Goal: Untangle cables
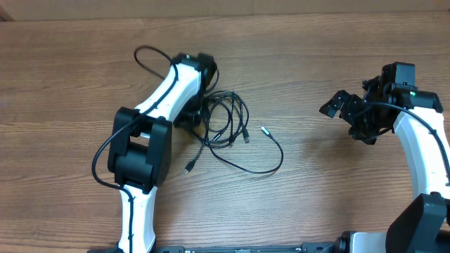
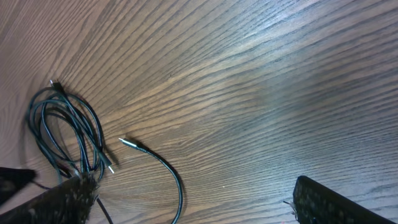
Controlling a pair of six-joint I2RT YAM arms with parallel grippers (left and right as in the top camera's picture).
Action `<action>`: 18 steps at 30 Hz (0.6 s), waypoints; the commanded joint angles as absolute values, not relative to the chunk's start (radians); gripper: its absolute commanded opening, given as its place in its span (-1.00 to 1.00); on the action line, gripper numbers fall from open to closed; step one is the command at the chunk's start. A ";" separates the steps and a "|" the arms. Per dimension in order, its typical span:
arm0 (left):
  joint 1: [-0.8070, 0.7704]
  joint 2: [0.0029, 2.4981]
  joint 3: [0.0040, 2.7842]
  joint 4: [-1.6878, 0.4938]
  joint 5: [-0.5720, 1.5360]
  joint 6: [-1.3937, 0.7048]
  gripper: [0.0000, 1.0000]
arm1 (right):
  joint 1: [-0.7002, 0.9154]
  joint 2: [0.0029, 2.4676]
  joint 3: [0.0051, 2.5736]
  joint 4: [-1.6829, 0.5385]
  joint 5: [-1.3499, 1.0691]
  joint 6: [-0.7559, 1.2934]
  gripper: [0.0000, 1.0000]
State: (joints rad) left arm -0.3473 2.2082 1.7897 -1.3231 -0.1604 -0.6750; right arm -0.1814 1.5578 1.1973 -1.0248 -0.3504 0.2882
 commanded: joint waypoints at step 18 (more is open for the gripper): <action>-0.479 1.613 2.041 -0.933 0.052 -0.472 -0.92 | -0.179 1.549 1.195 -1.023 -0.340 0.292 0.99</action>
